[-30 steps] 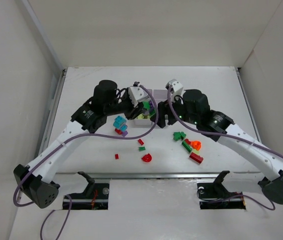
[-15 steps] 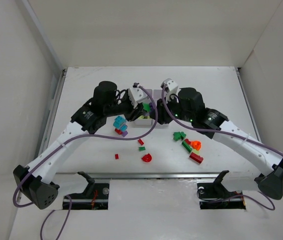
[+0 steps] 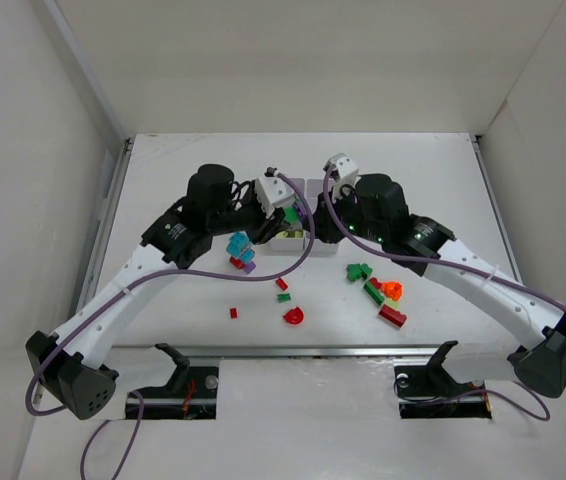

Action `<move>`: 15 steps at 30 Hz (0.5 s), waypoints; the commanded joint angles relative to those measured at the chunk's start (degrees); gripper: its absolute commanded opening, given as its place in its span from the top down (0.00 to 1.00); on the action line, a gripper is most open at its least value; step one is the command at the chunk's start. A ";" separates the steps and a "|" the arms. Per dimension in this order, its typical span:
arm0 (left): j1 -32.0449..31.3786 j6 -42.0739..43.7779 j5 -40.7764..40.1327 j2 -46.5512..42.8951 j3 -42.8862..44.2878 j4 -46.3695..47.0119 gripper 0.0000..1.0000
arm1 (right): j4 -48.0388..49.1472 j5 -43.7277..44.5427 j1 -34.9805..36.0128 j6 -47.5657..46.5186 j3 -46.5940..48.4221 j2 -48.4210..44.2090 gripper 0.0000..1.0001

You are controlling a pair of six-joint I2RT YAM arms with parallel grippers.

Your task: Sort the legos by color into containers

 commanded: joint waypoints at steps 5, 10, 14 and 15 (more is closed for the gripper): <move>-0.29 0.00 -0.34 -3.33 -0.06 3.19 1.00 | -1.98 6.44 -0.48 0.15 0.55 1.47 1.00; -0.29 0.01 -1.48 -3.85 -0.58 2.66 1.00 | 0.04 6.97 -3.64 3.04 -1.64 0.16 1.00; -0.29 -0.70 -1.49 -3.85 -0.59 3.27 1.00 | 0.57 6.44 -5.23 4.19 -2.70 -1.08 1.00; -0.29 -1.22 -1.49 -3.85 -0.59 3.79 1.00 | 0.57 6.44 -5.84 4.19 -2.70 -1.08 1.00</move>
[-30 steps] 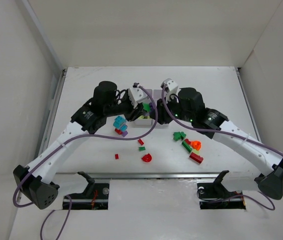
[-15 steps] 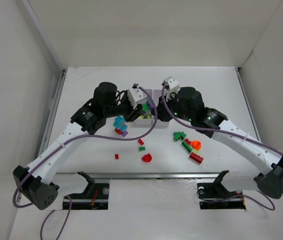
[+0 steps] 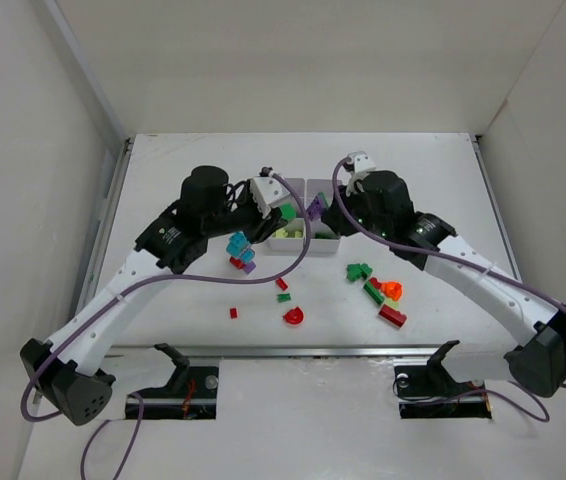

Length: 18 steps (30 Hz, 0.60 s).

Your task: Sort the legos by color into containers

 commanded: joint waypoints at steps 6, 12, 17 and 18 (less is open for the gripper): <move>0.28 -1.31 -0.14 -1.56 -0.68 3.23 1.00 | 1.25 0.38 -2.86 1.35 -0.91 -1.75 1.00; 0.89 -4.39 3.98 0.03 -0.42 4.37 1.00 | 1.77 0.91 -6.63 1.35 -2.05 -4.38 1.00; 1.43 -3.07 11.46 1.08 0.20 3.84 1.00 | -1.03 1.43 -9.18 1.35 -2.06 -5.71 1.00; 1.95 -3.07 11.46 1.78 0.81 3.84 1.00 | -2.08 1.43 -10.67 1.35 -2.06 -5.71 1.00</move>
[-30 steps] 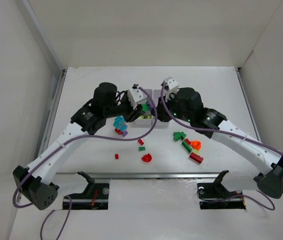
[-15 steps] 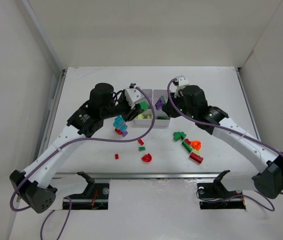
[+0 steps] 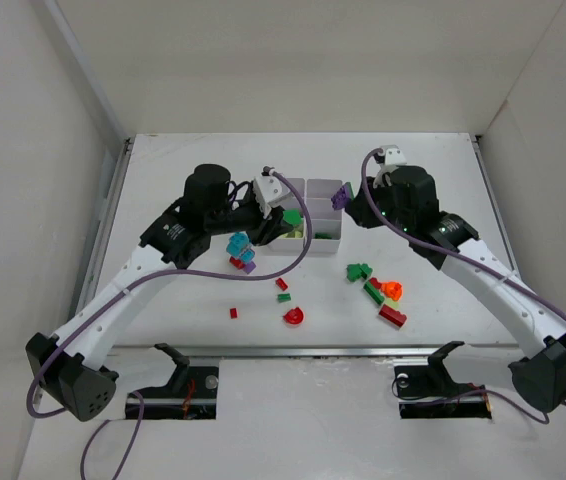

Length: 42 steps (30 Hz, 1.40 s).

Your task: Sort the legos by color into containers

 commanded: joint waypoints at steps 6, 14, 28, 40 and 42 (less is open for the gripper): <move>4.57 0.79 22.62 2.05 3.47 1.28 1.00 | -0.23 -2.76 -9.29 8.53 -6.06 -2.11 1.00; 4.58 9.03 24.84 4.16 3.47 -1.44 1.00 | 8.30 -11.71 -20.63 12.15 -6.87 9.48 1.00; 4.58 11.59 19.92 5.75 2.94 -1.97 1.00 | 10.49 -23.14 -25.29 10.30 -4.84 27.51 0.83; 4.05 19.32 22.11 11.02 6.89 -5.22 1.00 | 3.74 -18.42 -24.77 6.79 -5.55 20.16 0.00; 4.05 21.26 22.73 12.77 8.39 -6.71 1.00 | -0.55 -14.04 -21.98 4.60 -2.92 16.63 0.00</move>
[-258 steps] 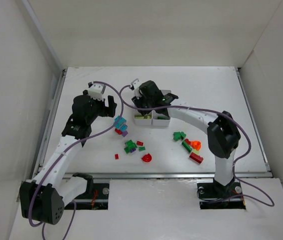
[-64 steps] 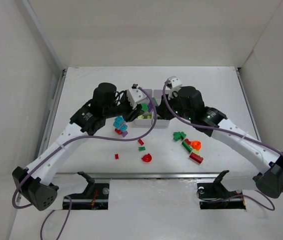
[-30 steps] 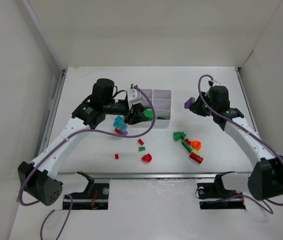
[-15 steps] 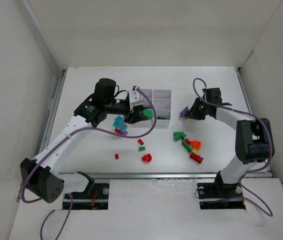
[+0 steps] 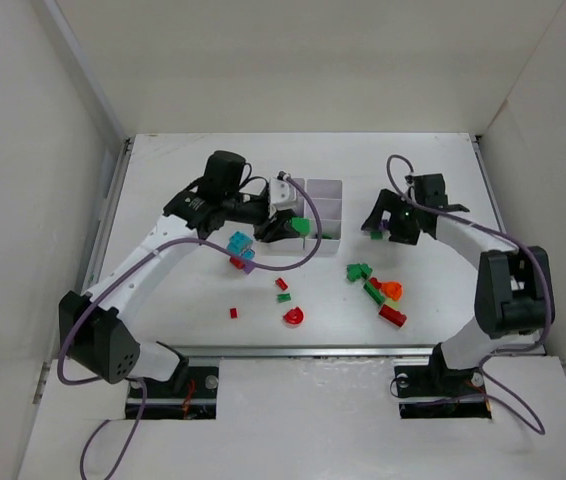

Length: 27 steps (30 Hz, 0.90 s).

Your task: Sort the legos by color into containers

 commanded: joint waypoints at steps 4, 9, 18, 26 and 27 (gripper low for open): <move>-0.32 7.04 3.69 2.66 6.81 -2.90 1.00 | -4.20 9.22 13.05 -15.99 7.76 -15.61 0.00; -0.32 8.90 3.17 3.72 9.36 -4.04 1.00 | 1.07 7.13 26.41 -38.74 5.66 -23.79 0.00; -1.91 10.04 3.08 1.97 10.41 -7.56 1.00 | 6.62 -5.09 29.68 -45.90 5.56 -25.82 0.11; -1.91 9.42 5.45 0.21 10.41 -8.17 1.00 | 6.62 -12.30 30.30 -47.14 7.94 -24.06 0.28; -1.91 9.42 5.45 0.21 10.41 -8.17 1.00 | 6.62 -13.27 30.30 -47.14 7.94 -24.06 0.30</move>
